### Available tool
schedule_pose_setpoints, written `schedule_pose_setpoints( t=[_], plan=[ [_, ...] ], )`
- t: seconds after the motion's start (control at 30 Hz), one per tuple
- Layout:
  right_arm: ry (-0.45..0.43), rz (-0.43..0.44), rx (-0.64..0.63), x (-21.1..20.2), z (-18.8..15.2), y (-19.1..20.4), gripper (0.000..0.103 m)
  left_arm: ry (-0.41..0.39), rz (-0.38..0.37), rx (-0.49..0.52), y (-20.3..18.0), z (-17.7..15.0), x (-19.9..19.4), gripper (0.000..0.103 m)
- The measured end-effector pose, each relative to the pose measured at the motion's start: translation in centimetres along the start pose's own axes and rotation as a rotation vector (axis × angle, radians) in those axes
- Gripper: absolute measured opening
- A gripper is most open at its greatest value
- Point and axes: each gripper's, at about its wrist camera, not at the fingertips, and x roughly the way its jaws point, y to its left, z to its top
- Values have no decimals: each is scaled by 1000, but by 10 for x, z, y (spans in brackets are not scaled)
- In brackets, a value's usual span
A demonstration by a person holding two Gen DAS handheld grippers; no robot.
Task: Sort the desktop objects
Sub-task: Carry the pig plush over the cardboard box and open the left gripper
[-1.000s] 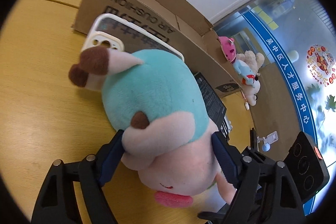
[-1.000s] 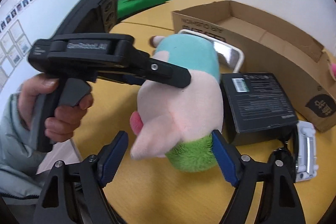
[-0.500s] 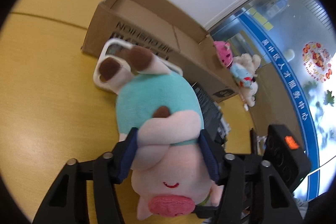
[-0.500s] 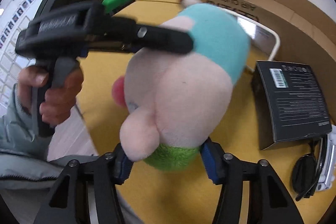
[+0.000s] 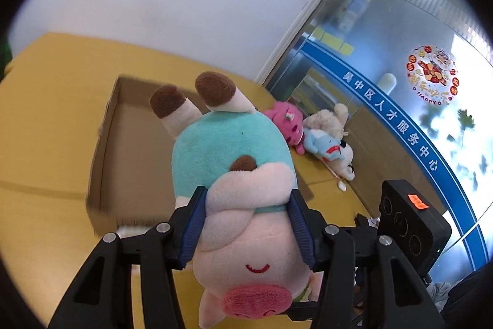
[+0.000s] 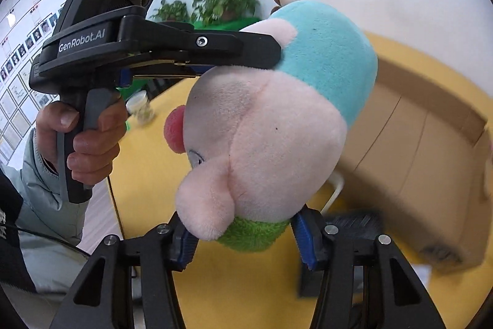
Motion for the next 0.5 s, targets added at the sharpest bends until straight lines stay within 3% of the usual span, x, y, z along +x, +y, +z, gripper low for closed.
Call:
schedule_pose_setpoints(
  t=[0.2,0.5],
  plan=[
    [-96,-34,-55,-33,48,-24,51,-64,-31,122,-6,83,7,52],
    [-153,-46,-70,-46,101,-54,51,-111,-27,172,16,163,21,51]
  ],
)
